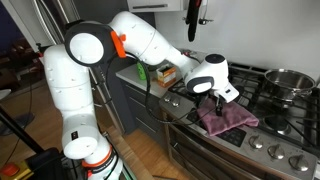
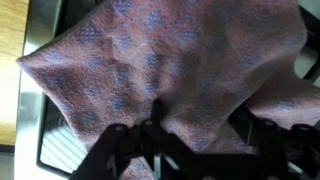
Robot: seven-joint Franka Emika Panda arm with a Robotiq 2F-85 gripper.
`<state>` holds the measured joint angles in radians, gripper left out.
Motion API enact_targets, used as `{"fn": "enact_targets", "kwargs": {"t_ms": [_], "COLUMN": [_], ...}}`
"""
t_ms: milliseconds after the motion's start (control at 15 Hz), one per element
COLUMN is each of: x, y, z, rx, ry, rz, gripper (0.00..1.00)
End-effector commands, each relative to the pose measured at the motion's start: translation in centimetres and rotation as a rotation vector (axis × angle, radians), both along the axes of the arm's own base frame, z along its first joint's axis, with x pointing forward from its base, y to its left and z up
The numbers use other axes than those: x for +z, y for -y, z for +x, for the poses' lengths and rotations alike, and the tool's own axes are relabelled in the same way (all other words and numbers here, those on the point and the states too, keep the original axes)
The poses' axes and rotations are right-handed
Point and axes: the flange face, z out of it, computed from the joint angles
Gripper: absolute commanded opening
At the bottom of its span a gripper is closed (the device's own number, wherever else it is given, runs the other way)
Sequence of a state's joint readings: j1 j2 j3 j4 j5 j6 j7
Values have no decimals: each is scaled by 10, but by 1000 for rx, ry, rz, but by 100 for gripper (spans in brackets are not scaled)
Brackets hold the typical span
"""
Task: Pick up the pink cloth and wipe the bottom left cooker on the stove, put the pick cloth black onto the borehole
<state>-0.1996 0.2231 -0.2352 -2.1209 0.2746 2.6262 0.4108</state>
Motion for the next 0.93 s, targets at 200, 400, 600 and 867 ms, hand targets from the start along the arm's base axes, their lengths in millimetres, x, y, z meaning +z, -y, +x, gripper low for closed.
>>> {"fn": "enact_targets", "kwargs": {"t_ms": [200, 400, 600, 867], "x": [5, 23, 49, 79], "y": [-33, -46, -63, -87], "z": [12, 12, 17, 27], "rx": [122, 205, 295, 384], "ry": [-42, -75, -92, -79], "rz": [-3, -32, -96, -174], "gripper": [17, 6, 4, 4]}}
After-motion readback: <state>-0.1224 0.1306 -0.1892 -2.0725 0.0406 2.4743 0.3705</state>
